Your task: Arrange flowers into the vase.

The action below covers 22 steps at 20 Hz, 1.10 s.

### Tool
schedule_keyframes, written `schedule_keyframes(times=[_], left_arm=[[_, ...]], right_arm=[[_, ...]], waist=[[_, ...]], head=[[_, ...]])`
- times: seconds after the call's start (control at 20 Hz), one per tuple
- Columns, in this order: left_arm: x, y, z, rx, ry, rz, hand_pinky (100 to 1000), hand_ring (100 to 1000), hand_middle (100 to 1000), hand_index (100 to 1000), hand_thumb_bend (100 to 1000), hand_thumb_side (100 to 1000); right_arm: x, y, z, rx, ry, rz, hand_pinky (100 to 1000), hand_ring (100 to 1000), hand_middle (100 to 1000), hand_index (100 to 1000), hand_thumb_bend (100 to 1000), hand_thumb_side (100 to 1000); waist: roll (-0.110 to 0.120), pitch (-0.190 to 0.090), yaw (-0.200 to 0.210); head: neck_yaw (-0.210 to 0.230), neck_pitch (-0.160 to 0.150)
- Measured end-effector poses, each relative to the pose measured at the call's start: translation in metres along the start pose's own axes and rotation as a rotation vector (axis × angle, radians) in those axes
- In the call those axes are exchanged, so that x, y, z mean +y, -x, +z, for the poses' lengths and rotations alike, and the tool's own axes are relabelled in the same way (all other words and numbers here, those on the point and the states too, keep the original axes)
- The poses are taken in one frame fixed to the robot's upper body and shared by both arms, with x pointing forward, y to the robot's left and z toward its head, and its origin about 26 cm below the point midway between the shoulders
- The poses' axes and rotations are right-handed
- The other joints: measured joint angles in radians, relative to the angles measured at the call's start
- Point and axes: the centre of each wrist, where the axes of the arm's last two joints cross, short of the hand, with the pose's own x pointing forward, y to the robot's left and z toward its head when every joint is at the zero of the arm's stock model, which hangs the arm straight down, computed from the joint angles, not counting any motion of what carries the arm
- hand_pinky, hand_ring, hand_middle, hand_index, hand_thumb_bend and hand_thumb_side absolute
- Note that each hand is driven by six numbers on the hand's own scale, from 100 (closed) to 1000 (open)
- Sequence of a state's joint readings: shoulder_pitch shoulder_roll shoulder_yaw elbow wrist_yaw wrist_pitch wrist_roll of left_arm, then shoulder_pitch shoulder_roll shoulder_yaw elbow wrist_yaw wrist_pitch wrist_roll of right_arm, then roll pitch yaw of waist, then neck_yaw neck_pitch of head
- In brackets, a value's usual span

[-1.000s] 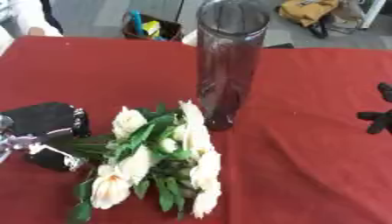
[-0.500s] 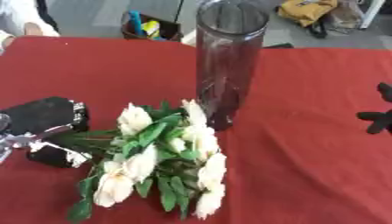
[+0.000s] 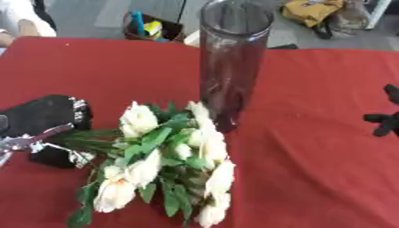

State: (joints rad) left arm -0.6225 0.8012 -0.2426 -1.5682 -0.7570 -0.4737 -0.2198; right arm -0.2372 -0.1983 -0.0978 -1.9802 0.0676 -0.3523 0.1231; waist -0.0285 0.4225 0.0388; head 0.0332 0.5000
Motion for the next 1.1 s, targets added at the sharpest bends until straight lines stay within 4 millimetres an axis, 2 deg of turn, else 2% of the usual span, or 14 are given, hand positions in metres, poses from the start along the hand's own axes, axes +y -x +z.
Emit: schedule_keyframes(times=[0.05, 0.15, 0.3, 0.5, 0.55, 0.7, 1.1], left_arm=[[0.0, -0.001, 0.0, -0.006, -0.006, -0.001, 100, 100, 100, 103, 100, 520], [0.001, -0.002, 0.003, -0.019, -0.015, -0.006, 100, 100, 100, 100, 100, 446], [0.002, -0.005, 0.006, -0.031, -0.047, -0.007, 100, 100, 100, 100, 100, 428], [0.003, -0.009, 0.011, -0.042, -0.109, 0.008, 100, 100, 100, 100, 100, 445], [0.003, -0.011, 0.013, -0.047, -0.124, 0.014, 100, 100, 100, 100, 100, 486], [0.005, -0.017, 0.015, -0.065, -0.155, 0.043, 100, 100, 100, 100, 100, 528], [0.025, -0.029, 0.016, -0.071, -0.254, 0.185, 100, 100, 100, 100, 100, 562]], right_arm=[[0.0, 0.0, 0.0, 0.0, 0.0, 0.0, 736, 1000, 442, 839, 100, 1000], [0.0, 0.0, 0.0, 0.0, 0.0, 0.0, 736, 1000, 441, 839, 100, 1000], [0.0, 0.0, 0.0, 0.0, 0.001, 0.0, 736, 1000, 441, 838, 100, 1000], [0.0, 0.0, 0.0, 0.0, 0.002, 0.0, 736, 1000, 441, 838, 100, 1000], [0.0, 0.0, 0.0, 0.0, 0.002, 0.0, 735, 1000, 441, 838, 100, 1000], [0.0, 0.0, 0.0, 0.0, 0.003, 0.0, 735, 1000, 442, 838, 100, 1000], [0.0, 0.0, 0.0, -0.001, 0.014, -0.007, 734, 1000, 444, 836, 100, 1000]], waist=[[0.0, 0.0, 0.0], [-0.001, 0.0, -0.001], [-0.001, 0.0, 0.0], [-0.001, 0.0, 0.0], [-0.001, 0.0, 0.0], [-0.001, -0.003, 0.001], [-0.001, -0.022, 0.004]], head=[[0.0, 0.0], [-0.003, 0.0], [-0.008, 0.0], [-0.015, 0.0], [-0.018, 0.0], [-0.025, 0.0], [-0.045, 0.007]])
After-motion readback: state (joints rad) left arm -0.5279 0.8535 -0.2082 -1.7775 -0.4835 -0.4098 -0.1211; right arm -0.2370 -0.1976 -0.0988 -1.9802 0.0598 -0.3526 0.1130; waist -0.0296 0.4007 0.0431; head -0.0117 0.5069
